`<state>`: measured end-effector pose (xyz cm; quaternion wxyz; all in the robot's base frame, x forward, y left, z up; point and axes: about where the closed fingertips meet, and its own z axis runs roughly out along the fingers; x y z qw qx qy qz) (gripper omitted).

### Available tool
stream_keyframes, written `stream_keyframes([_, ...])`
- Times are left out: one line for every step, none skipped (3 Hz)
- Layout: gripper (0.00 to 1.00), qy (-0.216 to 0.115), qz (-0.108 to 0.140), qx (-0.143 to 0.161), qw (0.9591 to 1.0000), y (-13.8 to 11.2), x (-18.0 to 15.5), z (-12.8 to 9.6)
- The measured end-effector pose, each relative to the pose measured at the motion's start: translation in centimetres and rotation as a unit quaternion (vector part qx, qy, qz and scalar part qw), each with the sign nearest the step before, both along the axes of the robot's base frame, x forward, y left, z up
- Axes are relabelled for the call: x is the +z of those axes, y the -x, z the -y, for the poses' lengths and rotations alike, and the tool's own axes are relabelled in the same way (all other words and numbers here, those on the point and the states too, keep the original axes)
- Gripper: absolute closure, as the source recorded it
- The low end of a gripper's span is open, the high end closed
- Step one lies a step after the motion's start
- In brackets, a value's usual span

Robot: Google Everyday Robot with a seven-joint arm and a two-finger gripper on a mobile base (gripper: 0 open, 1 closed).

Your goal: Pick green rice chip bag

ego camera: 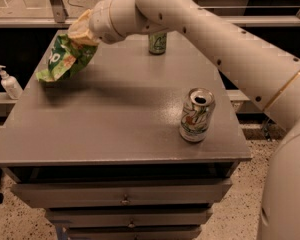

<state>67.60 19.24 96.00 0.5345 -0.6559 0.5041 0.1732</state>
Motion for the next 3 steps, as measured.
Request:
stream_keyframes([1.0, -0.01, 0.044, -0.009, 0.999, 1.0, 4.3, 1.4])
stream_keyframes([1.0, -0.021, 0.077, -0.007, 0.9968, 3.0, 7.9, 2.4])
stream_keyframes([1.0, -0.024, 0.085, -0.007, 0.996, 3.5, 8.7, 2.7])
